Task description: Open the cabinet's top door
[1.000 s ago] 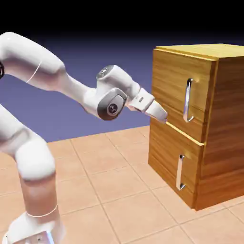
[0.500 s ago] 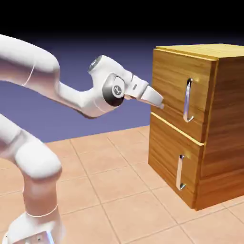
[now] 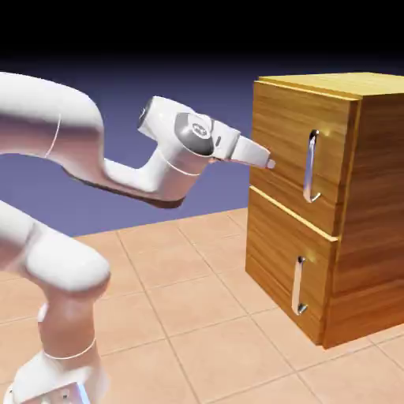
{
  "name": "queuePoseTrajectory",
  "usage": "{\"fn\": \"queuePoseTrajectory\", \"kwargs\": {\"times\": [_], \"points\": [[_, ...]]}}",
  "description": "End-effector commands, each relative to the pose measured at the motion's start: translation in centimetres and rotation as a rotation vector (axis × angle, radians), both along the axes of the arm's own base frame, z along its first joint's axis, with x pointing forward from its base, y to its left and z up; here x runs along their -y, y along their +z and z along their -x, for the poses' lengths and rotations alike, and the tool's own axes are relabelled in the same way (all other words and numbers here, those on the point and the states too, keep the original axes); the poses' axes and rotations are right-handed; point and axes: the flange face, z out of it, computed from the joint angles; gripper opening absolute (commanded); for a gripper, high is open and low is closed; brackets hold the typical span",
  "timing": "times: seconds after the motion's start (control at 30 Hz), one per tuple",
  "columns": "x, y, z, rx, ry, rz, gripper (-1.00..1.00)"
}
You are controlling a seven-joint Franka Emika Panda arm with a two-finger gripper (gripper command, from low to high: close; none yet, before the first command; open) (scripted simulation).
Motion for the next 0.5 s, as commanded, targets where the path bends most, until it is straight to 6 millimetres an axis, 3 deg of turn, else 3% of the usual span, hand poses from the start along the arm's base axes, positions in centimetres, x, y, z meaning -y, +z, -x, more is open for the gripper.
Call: {"fn": "queuePoseTrajectory", "kwargs": {"times": [0.0,0.47], "points": [[0.2,0.0,0.0,0.014,-0.002,-0.002,0.00],[3.6,-1.7,-1.2,0.216,-0.009,-0.049,0.00]]}}
